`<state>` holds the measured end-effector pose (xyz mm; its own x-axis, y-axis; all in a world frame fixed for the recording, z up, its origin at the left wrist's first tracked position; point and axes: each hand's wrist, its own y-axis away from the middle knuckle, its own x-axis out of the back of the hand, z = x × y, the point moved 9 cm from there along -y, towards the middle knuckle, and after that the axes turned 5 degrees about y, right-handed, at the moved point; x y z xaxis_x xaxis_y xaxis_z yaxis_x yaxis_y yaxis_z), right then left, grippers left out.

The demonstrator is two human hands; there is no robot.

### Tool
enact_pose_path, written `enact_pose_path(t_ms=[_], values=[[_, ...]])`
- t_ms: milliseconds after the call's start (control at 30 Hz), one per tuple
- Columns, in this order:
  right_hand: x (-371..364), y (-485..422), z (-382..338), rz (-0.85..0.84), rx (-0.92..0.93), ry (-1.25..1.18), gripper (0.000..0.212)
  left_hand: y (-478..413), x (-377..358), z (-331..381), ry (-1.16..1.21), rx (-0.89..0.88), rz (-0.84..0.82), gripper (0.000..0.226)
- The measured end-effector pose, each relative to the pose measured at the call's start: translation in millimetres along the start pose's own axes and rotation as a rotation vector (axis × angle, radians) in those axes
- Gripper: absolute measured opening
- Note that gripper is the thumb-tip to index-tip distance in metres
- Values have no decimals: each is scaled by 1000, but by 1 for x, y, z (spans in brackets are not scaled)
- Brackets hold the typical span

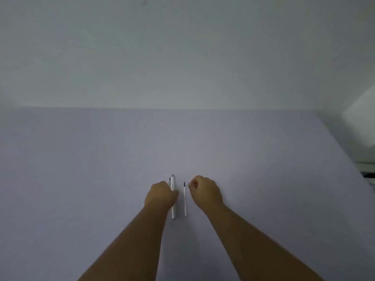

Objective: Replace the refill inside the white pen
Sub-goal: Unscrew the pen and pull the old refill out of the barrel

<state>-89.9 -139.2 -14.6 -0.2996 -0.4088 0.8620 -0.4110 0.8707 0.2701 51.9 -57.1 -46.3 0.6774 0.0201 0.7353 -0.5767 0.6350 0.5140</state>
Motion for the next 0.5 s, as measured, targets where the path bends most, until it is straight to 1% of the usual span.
enact_pose_path(t_ms=[167, 367, 433, 500], values=[[-16, -1, 11, -42, -46, -42, 27, -3, -15, -11, 66, 41, -26, 16], [-22, -3, 14, -18, -43, -52, 24, -4, -19, -14, 70, 26, -13, 12], [-19, -4, 12, 3, -47, -93, 23, -2, -17, -11, 118, -6, -2, 13], [-18, -6, 8, -2, -67, -199, 24, 2, -14, -6, 172, -46, 17, 13]])
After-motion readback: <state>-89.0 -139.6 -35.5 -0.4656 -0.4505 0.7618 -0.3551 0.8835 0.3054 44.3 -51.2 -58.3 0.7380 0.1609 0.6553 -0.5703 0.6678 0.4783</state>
